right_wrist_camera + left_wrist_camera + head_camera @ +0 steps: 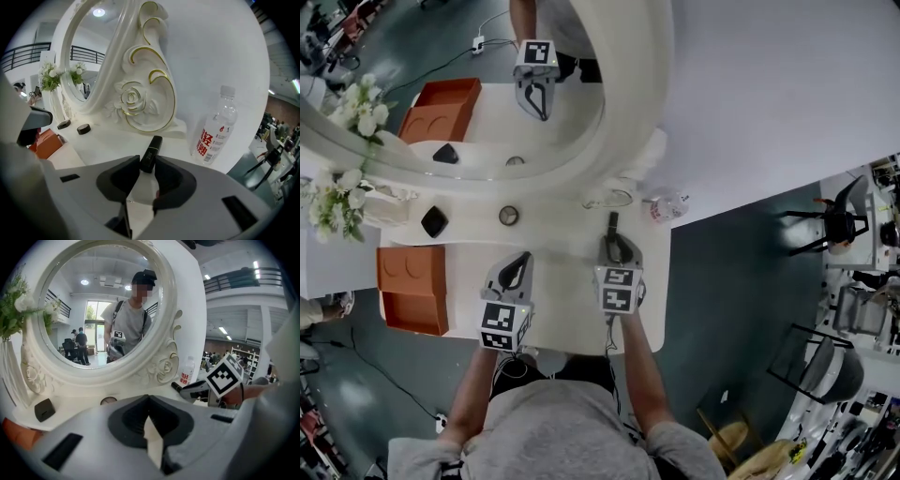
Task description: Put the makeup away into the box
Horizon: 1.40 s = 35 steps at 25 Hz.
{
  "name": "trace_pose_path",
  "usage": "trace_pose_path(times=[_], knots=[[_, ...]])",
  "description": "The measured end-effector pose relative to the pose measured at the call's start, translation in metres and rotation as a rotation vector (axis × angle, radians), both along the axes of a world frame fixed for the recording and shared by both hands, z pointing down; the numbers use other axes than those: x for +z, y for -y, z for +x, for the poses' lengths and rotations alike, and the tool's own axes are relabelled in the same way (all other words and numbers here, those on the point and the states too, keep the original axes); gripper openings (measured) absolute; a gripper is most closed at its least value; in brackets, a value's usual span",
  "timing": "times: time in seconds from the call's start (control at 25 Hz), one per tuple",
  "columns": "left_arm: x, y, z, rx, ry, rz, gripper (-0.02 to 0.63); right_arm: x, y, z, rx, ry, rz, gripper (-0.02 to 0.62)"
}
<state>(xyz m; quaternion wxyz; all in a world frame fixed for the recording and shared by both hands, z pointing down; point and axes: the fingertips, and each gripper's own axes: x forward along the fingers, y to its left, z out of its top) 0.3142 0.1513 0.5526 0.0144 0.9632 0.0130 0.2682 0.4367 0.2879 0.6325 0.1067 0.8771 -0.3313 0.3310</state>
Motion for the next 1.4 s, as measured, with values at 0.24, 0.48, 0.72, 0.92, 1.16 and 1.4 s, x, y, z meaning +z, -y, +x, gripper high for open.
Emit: trace_pose_path(times=[0.24,0.48,0.72,0.92,1.16,1.4], knots=[[0.001,0.001,-0.003,-0.039,-0.003,-0.001,0.0,-0.001,-0.003,0.004,-0.01,0.001,0.021,0.103],[-0.001,0.004,-0.012,-0.083,-0.012,-0.001,0.0,-0.005,-0.003,0.002,-0.028,0.001,0.042,0.1],[-0.009,0.016,-0.025,-0.13,-0.025,0.013,0.0,-0.017,0.004,-0.004,-0.061,-0.023,0.07,0.1],[-0.019,0.037,-0.045,-0.172,-0.045,0.021,0.0,-0.033,0.024,-0.019,-0.101,-0.044,0.105,0.099],[-0.028,0.066,-0.068,-0.211,-0.067,0.025,0.0,-0.05,0.058,-0.047,-0.152,-0.059,0.119,0.098],[-0.036,0.092,-0.094,-0.246,-0.087,0.025,0.0,-0.067,0.098,-0.076,-0.214,-0.085,0.136,0.1]])
